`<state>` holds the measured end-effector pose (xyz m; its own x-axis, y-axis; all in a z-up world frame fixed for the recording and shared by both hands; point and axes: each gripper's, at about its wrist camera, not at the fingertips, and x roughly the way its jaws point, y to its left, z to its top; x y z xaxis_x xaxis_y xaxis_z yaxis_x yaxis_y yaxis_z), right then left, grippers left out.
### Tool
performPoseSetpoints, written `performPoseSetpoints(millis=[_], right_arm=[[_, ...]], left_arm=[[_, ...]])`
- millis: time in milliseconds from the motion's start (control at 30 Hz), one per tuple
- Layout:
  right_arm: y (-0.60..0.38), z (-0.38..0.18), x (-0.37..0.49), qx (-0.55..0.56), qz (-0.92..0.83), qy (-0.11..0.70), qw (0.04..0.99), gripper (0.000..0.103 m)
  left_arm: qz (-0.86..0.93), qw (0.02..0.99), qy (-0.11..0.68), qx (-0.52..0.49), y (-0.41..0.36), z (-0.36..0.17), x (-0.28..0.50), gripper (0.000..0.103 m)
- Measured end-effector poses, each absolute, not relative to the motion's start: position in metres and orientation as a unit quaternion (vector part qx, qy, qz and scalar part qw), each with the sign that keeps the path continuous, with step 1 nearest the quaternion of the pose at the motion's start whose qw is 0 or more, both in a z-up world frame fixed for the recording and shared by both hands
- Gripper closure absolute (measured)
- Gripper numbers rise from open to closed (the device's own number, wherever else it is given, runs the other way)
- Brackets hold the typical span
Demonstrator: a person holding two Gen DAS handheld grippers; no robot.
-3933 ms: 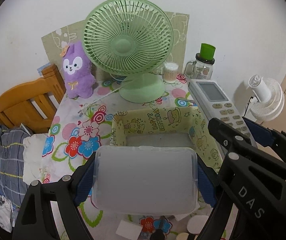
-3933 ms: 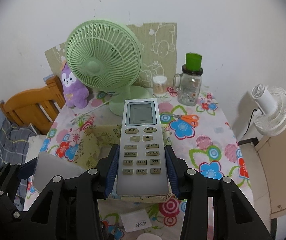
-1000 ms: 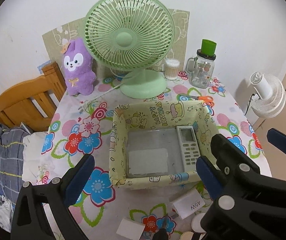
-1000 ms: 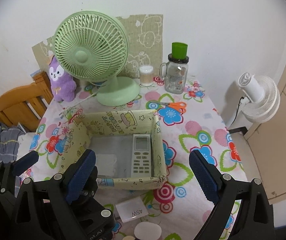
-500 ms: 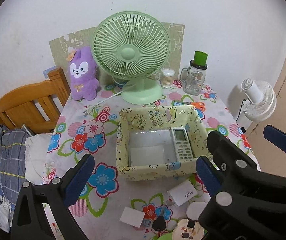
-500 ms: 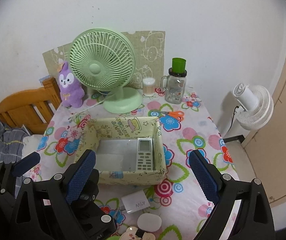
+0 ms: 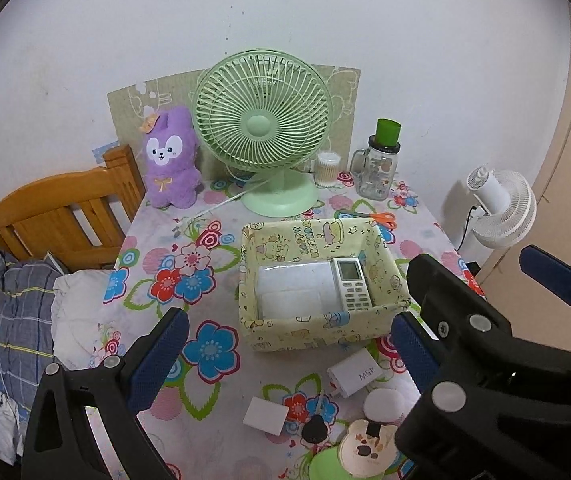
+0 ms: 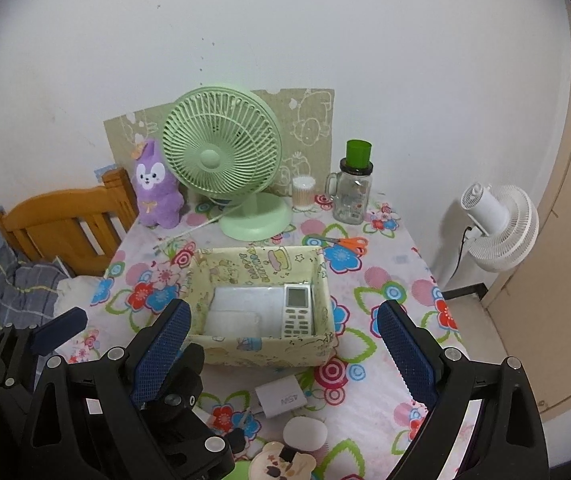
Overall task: Organize rigid objects
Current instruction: 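Withdraw both tools from the box back toward the remaining items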
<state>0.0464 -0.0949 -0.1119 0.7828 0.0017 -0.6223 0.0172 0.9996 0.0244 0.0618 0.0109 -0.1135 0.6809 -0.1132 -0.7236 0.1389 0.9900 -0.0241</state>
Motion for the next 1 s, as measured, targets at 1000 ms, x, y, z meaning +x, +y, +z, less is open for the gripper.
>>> performPoseSetpoints(millis=[1000], right_arm=[[-0.099,-0.155,0.019,0.007,0.01,0.336,0.942,0.007]], left_arm=[[-0.073,0.908,0.412,0.023,0.017,-0.152,0.035,0.0]])
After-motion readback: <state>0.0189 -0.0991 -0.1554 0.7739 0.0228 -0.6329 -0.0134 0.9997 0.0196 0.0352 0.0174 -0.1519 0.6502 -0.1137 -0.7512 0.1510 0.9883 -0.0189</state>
